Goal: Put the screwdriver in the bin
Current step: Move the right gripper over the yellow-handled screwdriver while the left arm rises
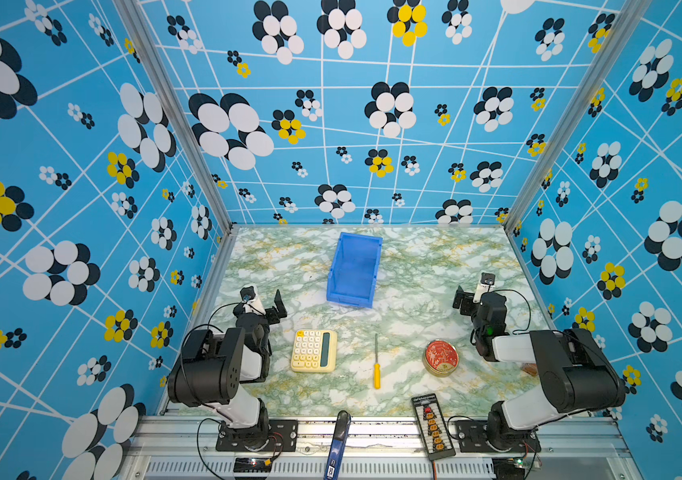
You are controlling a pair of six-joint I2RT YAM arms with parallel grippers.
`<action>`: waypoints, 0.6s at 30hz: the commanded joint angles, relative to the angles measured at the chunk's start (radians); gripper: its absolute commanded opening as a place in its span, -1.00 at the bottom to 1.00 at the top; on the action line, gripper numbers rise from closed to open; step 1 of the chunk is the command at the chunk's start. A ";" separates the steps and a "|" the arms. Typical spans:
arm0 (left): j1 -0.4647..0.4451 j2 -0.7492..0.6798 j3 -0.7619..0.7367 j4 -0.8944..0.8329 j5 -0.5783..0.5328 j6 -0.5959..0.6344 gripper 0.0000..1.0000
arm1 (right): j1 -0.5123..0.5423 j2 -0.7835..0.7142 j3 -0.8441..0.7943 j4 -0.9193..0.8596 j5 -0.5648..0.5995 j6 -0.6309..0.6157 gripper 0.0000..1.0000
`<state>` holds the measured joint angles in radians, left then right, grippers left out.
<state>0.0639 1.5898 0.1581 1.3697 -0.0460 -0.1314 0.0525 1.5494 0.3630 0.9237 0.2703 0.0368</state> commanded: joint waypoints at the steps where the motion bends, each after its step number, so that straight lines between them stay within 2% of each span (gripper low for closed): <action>1: -0.004 0.009 -0.009 0.028 -0.013 0.006 0.98 | -0.004 -0.004 0.020 -0.016 -0.016 -0.002 0.99; 4: -0.004 0.009 -0.009 0.029 -0.012 0.006 0.98 | -0.004 -0.004 0.017 -0.014 -0.013 -0.003 0.99; 6: -0.005 0.009 -0.009 0.028 -0.013 0.006 0.98 | -0.001 -0.019 0.018 -0.010 0.059 0.009 0.98; 8: -0.004 0.010 -0.008 0.027 -0.005 0.008 0.98 | 0.000 -0.102 0.067 -0.181 0.111 0.031 0.98; 11: -0.005 0.011 0.005 0.011 -0.001 0.014 0.98 | 0.005 -0.222 0.168 -0.455 0.103 0.021 0.98; 12: -0.002 -0.001 0.030 -0.039 0.036 0.024 0.98 | 0.009 -0.256 0.201 -0.531 0.113 0.045 0.98; 14: -0.009 -0.047 0.075 -0.185 0.067 0.039 0.98 | 0.009 -0.326 0.288 -0.747 0.094 0.165 0.98; 16: -0.038 -0.049 0.088 -0.199 0.040 0.071 0.98 | 0.013 -0.368 0.374 -0.936 0.072 0.260 0.99; 18: -0.066 -0.062 0.093 -0.222 -0.018 0.089 0.98 | 0.038 -0.404 0.427 -1.075 0.054 0.292 0.99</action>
<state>0.0280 1.5551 0.2298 1.2240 -0.0284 -0.0891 0.0647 1.1828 0.7383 0.1974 0.3386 0.2054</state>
